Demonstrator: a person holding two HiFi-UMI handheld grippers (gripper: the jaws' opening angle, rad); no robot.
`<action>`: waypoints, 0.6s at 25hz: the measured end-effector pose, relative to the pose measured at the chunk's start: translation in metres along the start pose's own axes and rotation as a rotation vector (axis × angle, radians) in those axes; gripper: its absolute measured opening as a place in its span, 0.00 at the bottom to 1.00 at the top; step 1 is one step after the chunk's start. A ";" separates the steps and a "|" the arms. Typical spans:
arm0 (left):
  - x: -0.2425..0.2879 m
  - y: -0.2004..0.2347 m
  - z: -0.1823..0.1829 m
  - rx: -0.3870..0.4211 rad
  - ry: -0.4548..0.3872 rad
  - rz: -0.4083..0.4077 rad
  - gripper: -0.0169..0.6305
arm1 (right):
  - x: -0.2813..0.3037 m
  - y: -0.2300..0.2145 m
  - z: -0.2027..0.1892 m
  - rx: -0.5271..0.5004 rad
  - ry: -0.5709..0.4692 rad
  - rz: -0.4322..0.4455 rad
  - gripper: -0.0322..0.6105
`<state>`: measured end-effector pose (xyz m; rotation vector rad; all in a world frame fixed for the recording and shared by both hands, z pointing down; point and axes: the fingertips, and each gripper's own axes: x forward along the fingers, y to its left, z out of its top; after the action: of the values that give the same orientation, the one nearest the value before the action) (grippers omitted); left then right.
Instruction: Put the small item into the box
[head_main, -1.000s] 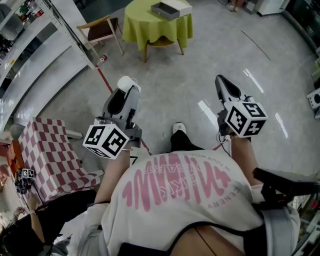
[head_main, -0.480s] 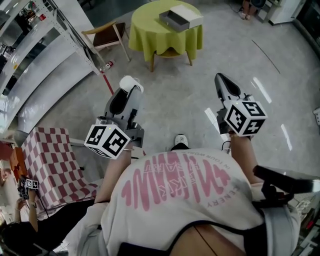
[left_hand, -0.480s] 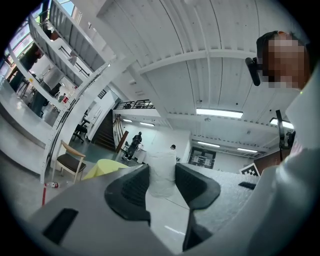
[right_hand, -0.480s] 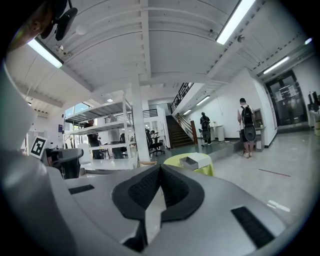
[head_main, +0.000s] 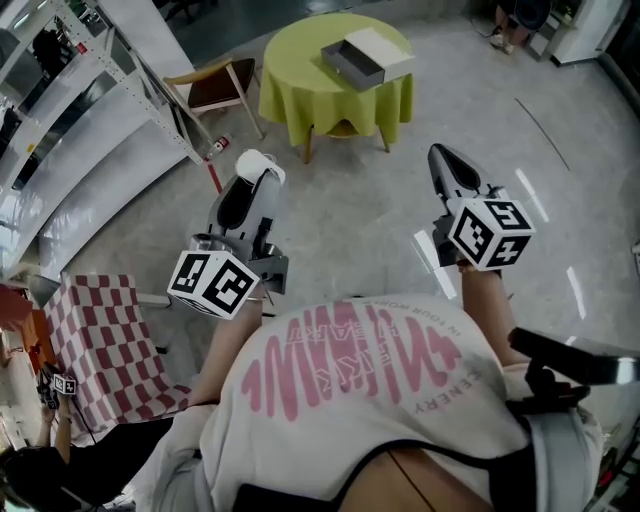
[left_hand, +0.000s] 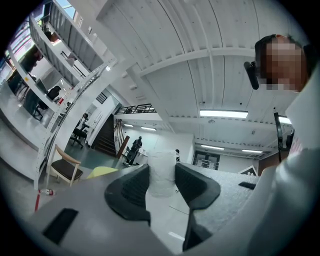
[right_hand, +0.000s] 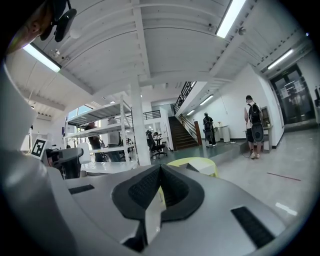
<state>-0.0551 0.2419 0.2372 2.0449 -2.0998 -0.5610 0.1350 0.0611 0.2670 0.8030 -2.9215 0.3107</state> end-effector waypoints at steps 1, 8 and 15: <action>0.008 0.002 -0.001 -0.001 0.000 0.004 0.29 | 0.006 -0.006 0.001 0.000 0.002 0.004 0.06; 0.051 0.011 -0.009 -0.019 -0.008 0.014 0.29 | 0.037 -0.039 0.002 0.006 0.016 0.026 0.06; 0.072 0.020 -0.027 -0.033 0.004 0.033 0.29 | 0.050 -0.063 -0.012 0.021 0.045 0.018 0.06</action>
<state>-0.0681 0.1664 0.2590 1.9887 -2.1032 -0.5828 0.1251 -0.0136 0.2965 0.7620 -2.8896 0.3575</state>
